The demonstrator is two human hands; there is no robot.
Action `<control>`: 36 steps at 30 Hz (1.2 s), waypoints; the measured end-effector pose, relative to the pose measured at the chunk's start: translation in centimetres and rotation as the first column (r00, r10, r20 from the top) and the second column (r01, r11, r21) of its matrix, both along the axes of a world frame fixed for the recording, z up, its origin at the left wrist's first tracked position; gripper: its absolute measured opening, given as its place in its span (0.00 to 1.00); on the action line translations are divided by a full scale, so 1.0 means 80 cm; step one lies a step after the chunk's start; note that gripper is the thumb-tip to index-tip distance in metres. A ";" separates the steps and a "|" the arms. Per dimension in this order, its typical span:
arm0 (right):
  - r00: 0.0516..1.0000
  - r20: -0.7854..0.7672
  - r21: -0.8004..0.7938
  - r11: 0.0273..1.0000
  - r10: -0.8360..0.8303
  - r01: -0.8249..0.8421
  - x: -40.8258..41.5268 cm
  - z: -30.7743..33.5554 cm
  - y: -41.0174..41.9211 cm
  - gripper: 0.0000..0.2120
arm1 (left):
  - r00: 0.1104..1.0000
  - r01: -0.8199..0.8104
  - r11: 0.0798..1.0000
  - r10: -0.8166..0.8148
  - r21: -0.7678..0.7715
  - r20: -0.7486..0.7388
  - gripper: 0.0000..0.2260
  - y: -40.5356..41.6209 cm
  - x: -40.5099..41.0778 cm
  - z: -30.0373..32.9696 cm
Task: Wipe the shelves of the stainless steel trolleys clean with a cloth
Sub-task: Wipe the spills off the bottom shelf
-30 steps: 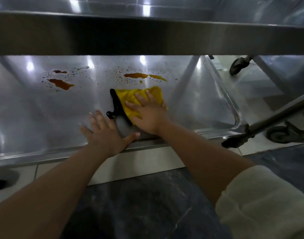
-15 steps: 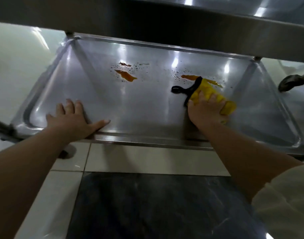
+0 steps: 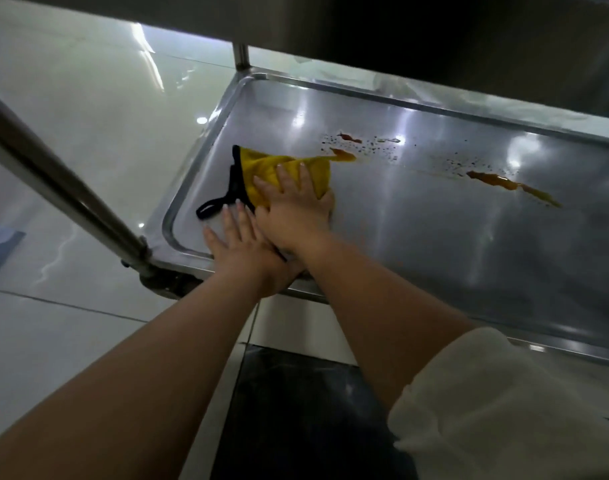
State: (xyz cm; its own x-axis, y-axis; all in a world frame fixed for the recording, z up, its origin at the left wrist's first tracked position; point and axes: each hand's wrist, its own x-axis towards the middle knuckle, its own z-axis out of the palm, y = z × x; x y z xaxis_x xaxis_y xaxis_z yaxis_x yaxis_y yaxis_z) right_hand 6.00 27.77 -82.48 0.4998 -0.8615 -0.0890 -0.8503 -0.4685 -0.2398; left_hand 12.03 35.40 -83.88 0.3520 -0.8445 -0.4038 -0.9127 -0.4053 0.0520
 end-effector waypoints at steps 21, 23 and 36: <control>0.984 -0.046 -0.087 0.982 -0.173 0.169 -0.250 0.042 0.052 0.23 | 0.976 0.171 0.985 -0.174 -0.030 -0.134 0.40 0.079 -0.017 0.055; 0.988 -0.020 -0.051 0.987 -0.156 0.155 -0.255 0.066 0.075 0.22 | 0.962 0.168 0.986 -0.165 -0.005 -0.216 0.38 0.113 -0.020 0.075; 0.942 0.141 0.074 0.945 0.306 -0.318 -0.125 0.425 0.249 0.21 | 0.903 -0.027 0.998 -0.001 -0.059 -0.429 0.37 0.284 0.033 0.411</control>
